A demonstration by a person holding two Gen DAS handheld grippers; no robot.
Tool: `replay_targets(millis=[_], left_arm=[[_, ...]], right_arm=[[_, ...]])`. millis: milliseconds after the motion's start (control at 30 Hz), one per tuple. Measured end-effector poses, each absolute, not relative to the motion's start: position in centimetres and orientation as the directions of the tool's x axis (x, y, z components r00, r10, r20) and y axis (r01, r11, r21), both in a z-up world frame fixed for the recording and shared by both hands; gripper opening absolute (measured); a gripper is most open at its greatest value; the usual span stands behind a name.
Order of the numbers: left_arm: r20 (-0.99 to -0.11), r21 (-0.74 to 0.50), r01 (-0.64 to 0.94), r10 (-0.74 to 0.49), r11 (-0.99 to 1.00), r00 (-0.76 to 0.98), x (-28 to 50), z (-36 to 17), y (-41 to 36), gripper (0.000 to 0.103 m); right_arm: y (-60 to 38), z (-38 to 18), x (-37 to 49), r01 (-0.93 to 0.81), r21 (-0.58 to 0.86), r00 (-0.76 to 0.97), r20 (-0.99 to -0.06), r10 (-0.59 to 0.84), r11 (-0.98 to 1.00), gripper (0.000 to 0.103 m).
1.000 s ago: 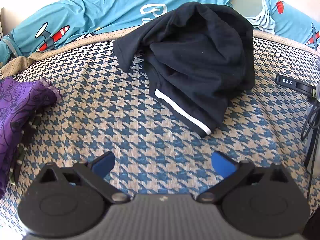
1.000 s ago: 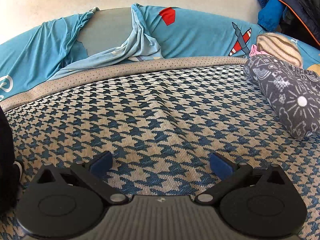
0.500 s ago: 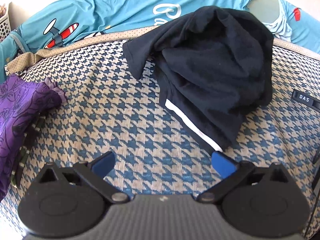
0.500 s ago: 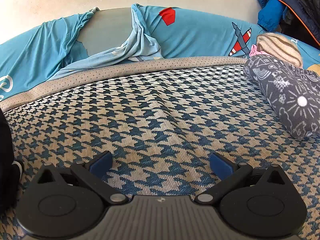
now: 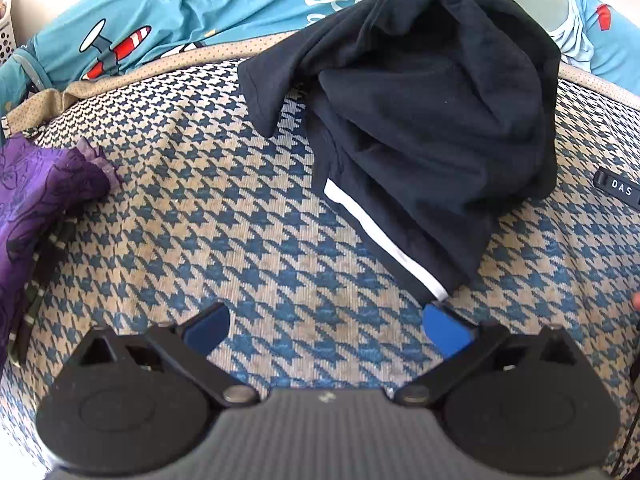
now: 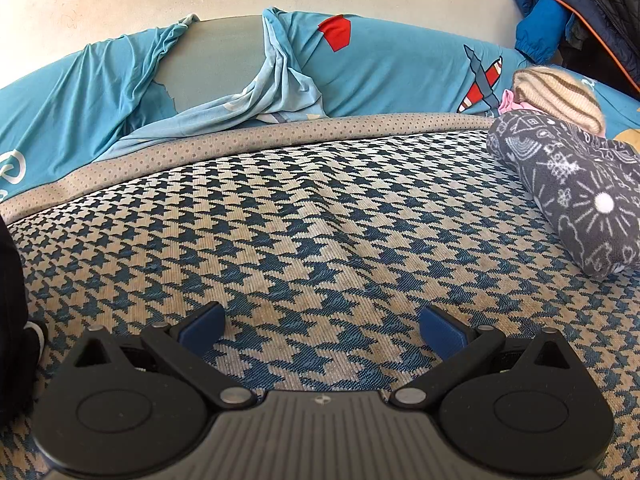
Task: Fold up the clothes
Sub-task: 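Move both open tools toward the black striped garment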
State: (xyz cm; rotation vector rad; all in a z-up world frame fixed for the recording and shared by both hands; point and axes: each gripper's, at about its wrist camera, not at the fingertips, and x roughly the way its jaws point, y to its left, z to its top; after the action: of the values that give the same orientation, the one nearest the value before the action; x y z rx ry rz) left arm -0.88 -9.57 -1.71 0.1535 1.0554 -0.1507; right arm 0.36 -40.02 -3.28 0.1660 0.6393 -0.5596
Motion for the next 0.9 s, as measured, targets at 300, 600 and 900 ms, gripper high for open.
replay_targets(millis=[300,600,900], left_arm=[[-0.872,0.060,0.195,-0.044,0.979,0.488,-0.9,-1.7,-9.4,0.103],[-0.870,0.058,0.184,-0.040,0.981,0.492,-0.9,-1.5,-9.4,0.103],[-0.873,0.067,0.181,-0.031,0.981,0.488,-1.0,-1.6,-9.8,0.103]], right_arm=[[-39.6,-2.6,-0.2,0.533,-0.027,0.633,-0.651,-0.419,0.846,0.103],[-38.2,-1.2,-0.2,0.521,-0.037,0.493,-0.802,-0.336,0.853,0.103],[-35.4,-0.6,-2.3,0.468,0.006,0.518,-0.812,-0.269,0.884,0.103]])
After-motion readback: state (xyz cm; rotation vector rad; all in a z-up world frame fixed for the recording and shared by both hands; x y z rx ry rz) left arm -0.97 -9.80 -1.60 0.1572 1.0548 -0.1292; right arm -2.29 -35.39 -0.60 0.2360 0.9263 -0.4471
